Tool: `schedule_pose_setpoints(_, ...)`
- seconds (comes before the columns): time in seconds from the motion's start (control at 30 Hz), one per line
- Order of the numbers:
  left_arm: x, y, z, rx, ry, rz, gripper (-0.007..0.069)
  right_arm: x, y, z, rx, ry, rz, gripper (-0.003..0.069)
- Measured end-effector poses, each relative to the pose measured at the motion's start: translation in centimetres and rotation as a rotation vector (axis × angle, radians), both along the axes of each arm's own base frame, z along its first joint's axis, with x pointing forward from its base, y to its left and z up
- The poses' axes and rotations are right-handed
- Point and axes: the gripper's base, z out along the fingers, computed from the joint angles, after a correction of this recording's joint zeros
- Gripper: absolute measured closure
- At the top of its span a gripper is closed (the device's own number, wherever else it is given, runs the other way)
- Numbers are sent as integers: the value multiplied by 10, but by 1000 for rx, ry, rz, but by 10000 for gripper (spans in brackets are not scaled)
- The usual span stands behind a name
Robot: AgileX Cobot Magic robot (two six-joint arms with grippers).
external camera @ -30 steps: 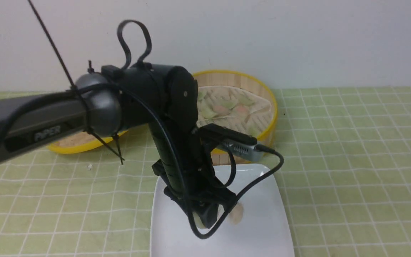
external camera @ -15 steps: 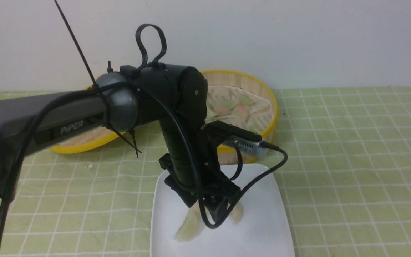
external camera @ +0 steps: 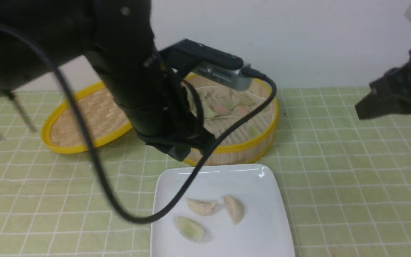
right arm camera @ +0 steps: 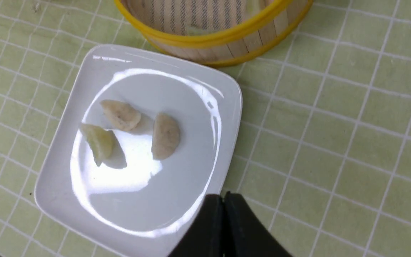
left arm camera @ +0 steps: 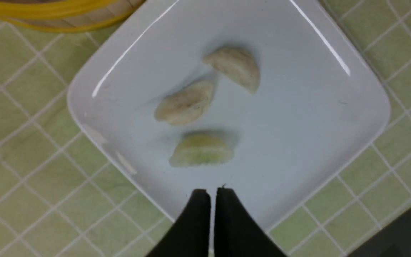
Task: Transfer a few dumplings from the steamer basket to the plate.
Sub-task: Use the right arm to grab a dumpling from inside the steamer
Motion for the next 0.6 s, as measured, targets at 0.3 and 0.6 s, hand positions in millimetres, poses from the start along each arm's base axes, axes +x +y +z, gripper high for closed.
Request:
schedule_pose_setpoints(0.3, -94, 64, 49, -145, -113, 98, 631, 93, 44, -30, -104, 23, 44, 641)
schedule_pose_setpoints(0.6, -146, 100, 71, -256, -228, 121, 631, 163, 108, -83, -222, -9, 95, 472)
